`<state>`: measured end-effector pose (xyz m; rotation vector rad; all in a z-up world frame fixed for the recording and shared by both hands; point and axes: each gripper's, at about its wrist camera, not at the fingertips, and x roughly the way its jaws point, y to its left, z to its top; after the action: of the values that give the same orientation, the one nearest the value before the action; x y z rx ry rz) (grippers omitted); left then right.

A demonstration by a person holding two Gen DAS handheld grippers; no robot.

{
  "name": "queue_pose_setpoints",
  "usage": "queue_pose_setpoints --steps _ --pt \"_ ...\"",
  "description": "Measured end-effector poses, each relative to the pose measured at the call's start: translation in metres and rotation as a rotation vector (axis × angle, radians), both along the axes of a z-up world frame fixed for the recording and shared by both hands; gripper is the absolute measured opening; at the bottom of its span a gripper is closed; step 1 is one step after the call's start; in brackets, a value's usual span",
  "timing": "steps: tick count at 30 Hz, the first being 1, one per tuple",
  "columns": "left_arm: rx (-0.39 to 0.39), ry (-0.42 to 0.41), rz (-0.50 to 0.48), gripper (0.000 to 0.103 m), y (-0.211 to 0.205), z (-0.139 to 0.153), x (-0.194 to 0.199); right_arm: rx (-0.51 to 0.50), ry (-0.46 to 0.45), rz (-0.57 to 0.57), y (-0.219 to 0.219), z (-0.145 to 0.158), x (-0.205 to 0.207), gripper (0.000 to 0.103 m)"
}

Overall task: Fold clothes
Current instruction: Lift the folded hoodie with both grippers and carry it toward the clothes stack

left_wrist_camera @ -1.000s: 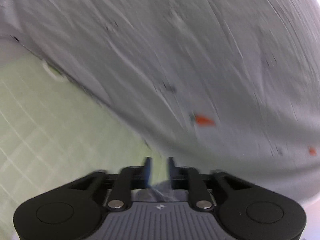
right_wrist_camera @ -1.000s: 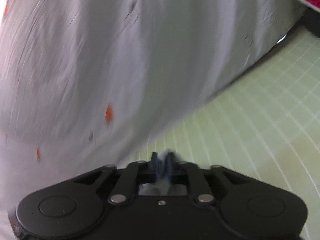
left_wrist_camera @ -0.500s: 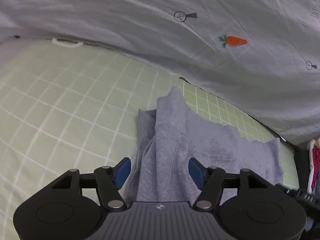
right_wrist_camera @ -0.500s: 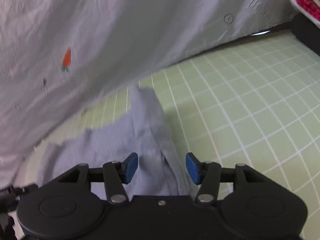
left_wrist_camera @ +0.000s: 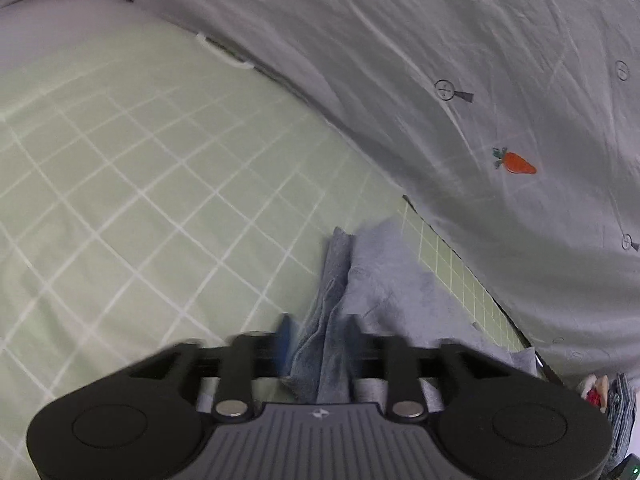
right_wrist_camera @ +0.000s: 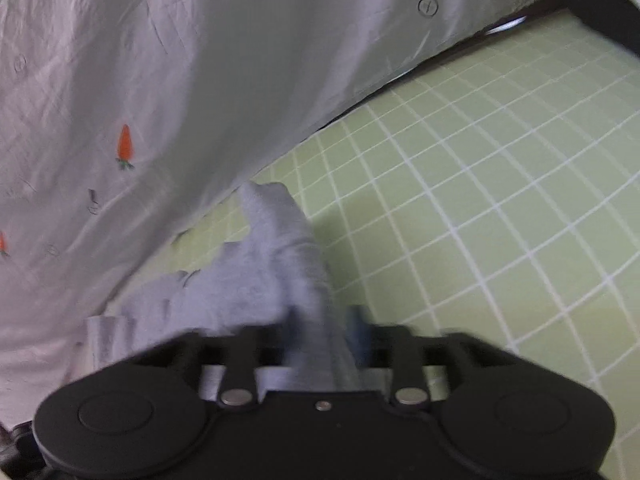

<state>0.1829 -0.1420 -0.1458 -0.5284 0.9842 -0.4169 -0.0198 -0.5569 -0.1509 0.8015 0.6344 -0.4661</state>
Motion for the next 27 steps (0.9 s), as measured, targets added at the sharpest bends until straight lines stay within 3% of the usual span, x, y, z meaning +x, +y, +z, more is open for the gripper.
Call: queue_pose_setpoints --steps 1,3,8,13,17,18,19,20,21,22,25,26,27 --pt "-0.007 0.009 -0.019 0.073 -0.002 0.0 0.002 -0.016 -0.01 -0.009 0.001 0.002 -0.002 0.08" --pt "0.011 0.021 -0.07 0.081 -0.011 -0.001 0.008 -0.004 -0.015 -0.003 0.0 0.002 -0.001 0.087" --pt "0.099 0.024 -0.187 0.081 -0.042 -0.008 0.025 0.077 0.013 0.033 -0.003 -0.01 0.006 0.087" --pt "0.081 0.052 -0.265 0.087 -0.065 -0.025 0.036 0.115 0.021 0.069 0.004 -0.02 0.021 0.088" --pt "0.066 0.025 -0.301 0.088 -0.073 -0.03 0.034 0.085 0.011 0.112 0.016 -0.024 0.036 0.102" --pt "0.05 0.028 -0.302 0.087 -0.073 -0.032 0.033 0.072 0.015 0.127 0.02 -0.023 0.04 0.102" --pt "0.029 0.039 -0.298 0.078 -0.072 -0.033 0.032 0.061 0.021 0.145 0.023 -0.023 0.045 0.102" --pt "0.01 0.05 -0.294 0.073 -0.07 -0.035 0.03 0.066 0.02 0.17 0.027 -0.023 0.051 0.1" --pt "-0.004 0.065 -0.289 0.058 -0.069 -0.036 0.029 0.08 0.018 0.192 0.03 -0.022 0.056 0.097" --pt "-0.02 0.081 -0.284 0.045 -0.067 -0.038 0.027 0.095 0.017 0.212 0.033 -0.022 0.06 0.084" --pt "-0.122 0.122 -0.264 0.032 -0.058 -0.038 0.02 0.142 0.003 0.212 0.039 -0.019 0.061 0.047" --pt "-0.151 0.123 -0.268 0.031 -0.055 -0.034 0.015 0.159 -0.008 0.205 0.04 -0.018 0.058 0.039" --pt "-0.166 0.119 -0.279 0.03 -0.052 -0.028 0.009 0.192 -0.036 0.194 0.041 -0.014 0.052 0.038"
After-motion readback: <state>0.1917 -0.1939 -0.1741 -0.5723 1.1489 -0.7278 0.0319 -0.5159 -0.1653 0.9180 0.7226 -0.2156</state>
